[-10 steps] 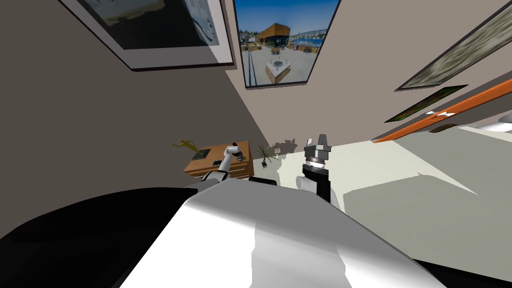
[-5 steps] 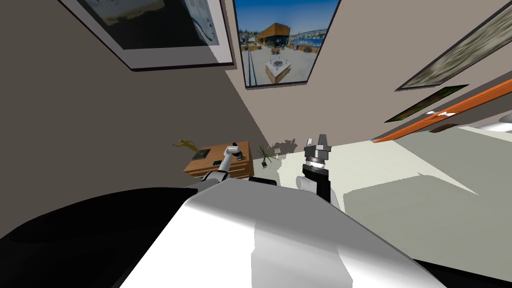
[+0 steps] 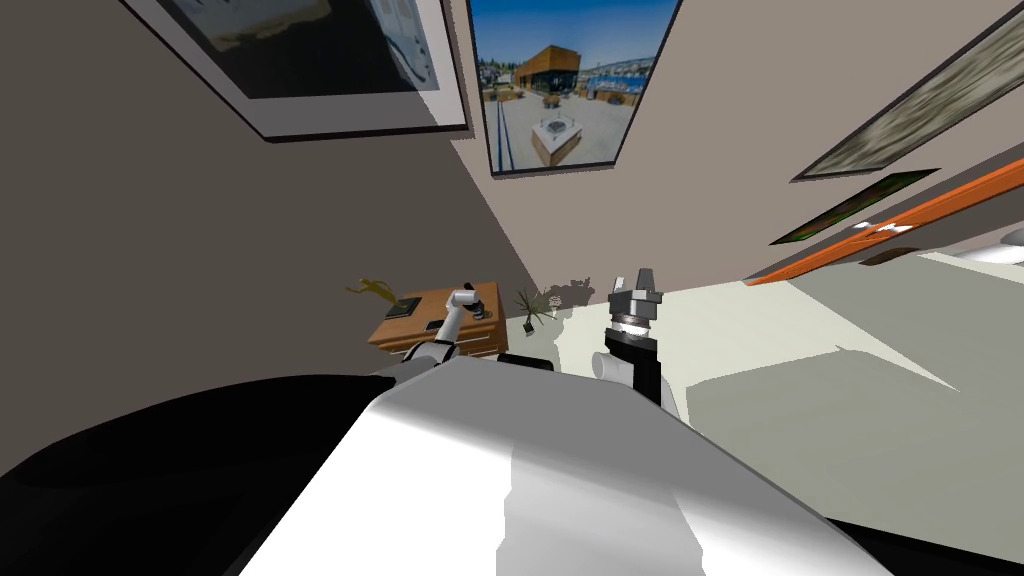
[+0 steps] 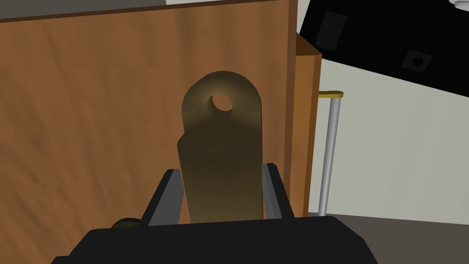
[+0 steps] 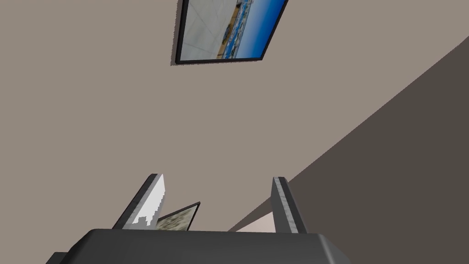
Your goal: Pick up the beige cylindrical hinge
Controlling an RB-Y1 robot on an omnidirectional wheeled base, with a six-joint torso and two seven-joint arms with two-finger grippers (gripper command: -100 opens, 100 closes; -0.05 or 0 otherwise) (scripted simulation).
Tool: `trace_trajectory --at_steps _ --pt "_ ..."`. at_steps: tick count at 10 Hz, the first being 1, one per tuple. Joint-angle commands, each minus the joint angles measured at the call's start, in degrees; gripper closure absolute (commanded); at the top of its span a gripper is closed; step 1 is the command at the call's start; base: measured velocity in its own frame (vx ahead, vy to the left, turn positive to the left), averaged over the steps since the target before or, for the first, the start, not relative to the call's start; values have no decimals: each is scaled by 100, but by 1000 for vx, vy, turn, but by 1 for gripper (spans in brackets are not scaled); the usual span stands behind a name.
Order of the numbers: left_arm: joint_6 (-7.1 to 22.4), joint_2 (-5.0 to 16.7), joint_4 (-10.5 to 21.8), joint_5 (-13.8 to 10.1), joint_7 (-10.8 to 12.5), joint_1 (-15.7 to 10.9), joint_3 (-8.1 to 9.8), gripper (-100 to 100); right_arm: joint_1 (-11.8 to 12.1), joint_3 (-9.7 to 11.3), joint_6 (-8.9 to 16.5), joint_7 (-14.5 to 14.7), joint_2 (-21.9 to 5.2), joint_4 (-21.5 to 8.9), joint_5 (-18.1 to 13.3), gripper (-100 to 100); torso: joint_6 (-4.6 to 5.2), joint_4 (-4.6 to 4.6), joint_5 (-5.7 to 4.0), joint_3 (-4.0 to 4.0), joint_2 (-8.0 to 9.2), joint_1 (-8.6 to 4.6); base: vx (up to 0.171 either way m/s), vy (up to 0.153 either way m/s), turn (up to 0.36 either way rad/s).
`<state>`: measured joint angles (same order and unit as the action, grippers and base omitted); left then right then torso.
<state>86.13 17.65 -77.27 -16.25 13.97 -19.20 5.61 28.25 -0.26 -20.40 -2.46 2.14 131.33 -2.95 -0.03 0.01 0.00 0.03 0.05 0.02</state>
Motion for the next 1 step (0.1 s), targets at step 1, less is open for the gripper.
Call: trace_trajectory --at_steps 1 --pt "0 0 0 0 0 0 0 0 0 0 0 0 0 0 0 0 0 0 0 0 0 0 0 0 0"
